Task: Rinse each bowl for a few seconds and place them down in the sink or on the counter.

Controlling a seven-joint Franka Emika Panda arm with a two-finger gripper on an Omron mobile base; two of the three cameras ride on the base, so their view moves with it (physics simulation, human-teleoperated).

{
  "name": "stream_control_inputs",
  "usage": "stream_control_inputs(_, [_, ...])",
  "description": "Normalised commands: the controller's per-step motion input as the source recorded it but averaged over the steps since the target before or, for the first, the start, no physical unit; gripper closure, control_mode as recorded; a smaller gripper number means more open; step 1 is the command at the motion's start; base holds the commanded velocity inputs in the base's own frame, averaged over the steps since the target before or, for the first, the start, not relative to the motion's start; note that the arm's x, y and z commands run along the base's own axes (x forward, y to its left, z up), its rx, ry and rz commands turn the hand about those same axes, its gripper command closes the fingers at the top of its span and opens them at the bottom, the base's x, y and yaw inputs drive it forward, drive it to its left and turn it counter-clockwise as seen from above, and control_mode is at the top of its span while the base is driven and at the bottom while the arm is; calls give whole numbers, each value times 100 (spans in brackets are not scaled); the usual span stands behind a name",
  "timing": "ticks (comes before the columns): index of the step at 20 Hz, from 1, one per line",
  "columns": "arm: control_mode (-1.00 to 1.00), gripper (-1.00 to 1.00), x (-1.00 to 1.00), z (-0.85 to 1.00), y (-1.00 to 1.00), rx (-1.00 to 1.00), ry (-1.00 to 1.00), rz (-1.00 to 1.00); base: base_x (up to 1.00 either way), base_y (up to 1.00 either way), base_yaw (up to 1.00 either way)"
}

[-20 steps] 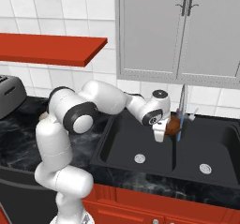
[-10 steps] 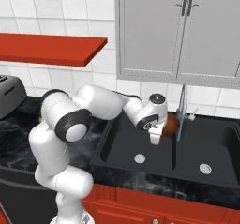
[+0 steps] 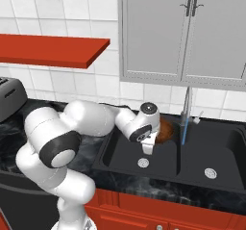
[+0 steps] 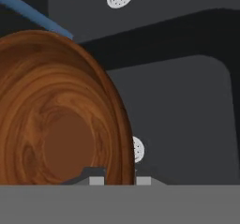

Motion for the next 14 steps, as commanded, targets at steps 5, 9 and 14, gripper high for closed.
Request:
stream_control_inputs(5, [-100,100,-16,1,46,0,5,2,0,0,0])
stream_control_inputs(9, [-100,100,-4,-3,40,0,5,2,0,0,0])
stream_control_inputs(14, [-100,100,-1,-30,24,4,0,1,0,0,0])
